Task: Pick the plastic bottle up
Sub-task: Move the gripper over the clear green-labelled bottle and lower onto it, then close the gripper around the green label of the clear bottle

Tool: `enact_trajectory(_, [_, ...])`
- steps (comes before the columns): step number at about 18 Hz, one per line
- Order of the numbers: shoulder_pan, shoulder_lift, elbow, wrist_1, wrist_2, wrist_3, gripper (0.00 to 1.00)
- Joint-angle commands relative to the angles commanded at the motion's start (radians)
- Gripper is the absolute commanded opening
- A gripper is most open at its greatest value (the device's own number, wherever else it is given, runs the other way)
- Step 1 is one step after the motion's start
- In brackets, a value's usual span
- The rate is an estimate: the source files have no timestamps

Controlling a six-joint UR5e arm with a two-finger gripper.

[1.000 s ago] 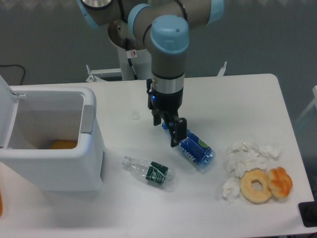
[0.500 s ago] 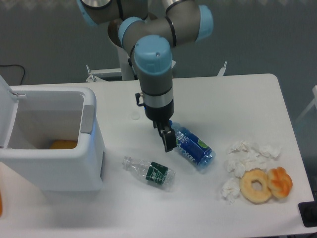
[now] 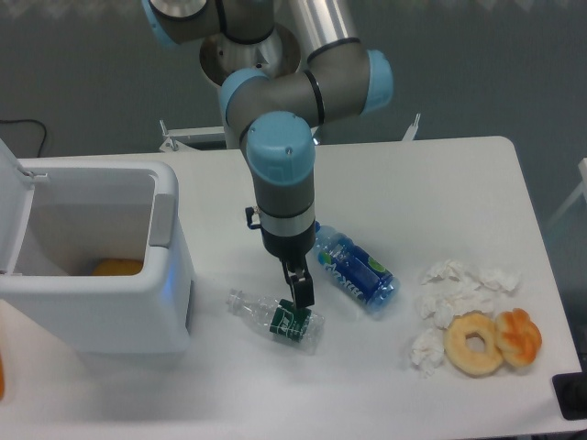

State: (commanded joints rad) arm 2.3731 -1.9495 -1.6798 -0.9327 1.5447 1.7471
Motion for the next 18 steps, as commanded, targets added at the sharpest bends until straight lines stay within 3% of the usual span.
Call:
enact_trajectory(6, [0.008, -0.078, 0.071, 0.000, 0.002, 0.057, 1.00])
enact_trajectory(12, [0.008, -0.126, 0.092, 0.002, 0.002, 0.065, 1.00])
enact_trajectory(18, [0.008, -0.137, 0.084, 0.000, 0.009, 0.081, 1.00])
